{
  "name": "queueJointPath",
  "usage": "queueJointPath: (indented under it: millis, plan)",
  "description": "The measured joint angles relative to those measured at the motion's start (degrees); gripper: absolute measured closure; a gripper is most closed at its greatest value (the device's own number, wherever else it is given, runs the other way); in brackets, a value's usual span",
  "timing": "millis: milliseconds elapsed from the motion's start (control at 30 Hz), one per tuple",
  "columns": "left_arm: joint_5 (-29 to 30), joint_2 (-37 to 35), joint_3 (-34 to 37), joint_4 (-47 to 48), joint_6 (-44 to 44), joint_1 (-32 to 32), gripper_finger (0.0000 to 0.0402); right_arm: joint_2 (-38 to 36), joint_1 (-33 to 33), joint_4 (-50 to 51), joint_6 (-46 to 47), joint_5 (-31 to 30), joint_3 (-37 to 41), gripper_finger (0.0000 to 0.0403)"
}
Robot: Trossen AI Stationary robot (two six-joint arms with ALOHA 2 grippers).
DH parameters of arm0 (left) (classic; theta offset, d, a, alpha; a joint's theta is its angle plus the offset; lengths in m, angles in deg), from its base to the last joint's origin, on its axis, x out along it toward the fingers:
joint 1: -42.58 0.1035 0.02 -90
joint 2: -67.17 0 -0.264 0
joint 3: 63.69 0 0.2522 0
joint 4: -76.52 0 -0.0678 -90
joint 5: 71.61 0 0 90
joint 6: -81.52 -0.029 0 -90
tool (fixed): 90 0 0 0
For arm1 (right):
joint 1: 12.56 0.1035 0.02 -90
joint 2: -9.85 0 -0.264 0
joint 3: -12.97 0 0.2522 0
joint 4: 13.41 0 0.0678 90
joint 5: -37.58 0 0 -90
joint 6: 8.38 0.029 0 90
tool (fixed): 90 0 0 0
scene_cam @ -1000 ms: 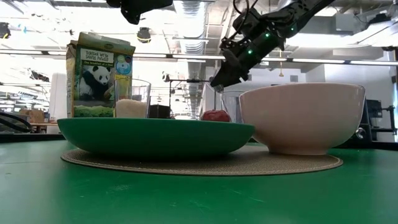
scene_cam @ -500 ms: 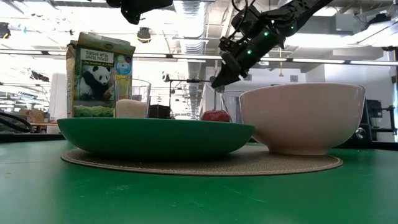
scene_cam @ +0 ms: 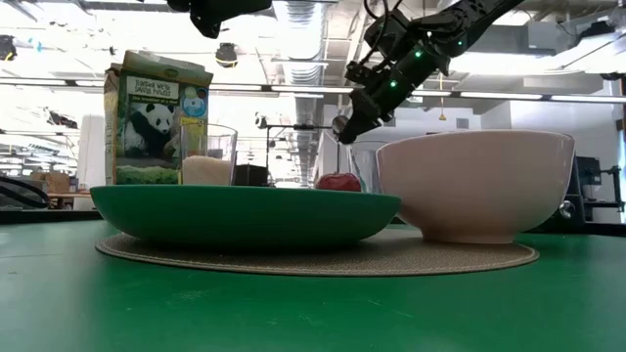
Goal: Arrange a breakfast setting
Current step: Put the blue spoon beside the green plate
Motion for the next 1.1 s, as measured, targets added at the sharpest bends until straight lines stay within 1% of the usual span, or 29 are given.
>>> queueJointPath:
  millis: [200,433,667,833,1000,1100]
  plan:
    - [0.0,0.0,0.0,0.0,0.0,0.0,0.0239,-1.0,0.3,1.6,-0.7,-1.8,0.1,0.0353]
    - [0.0,0.0,0.0,0.0,0.0,0.0,0.0239,-4.9,0.3,3.1,-1.6,-3.1,0.1,0.0357]
    - [0.0,0.0,0.0,0.0,-0.2,0.0,0.0239,-12.3,0.4,6.1,-1.6,-3.1,0.1,0.0358]
    - [0.0,0.0,0.0,0.0,-0.2,0.0,0.0239,-18.3,0.9,6.3,-0.8,-3.3,0.0,0.0358]
    - [0.0,0.0,0.0,0.0,-0.1,0.0,0.0239,-24.0,1.8,6.7,2.1,-3.3,0.0,0.0358]
    - [0.5,0.0,0.0,0.0,0.7,0.0,0.0239,-26.8,3.6,6.7,4.2,-3.0,0.0,0.0359]
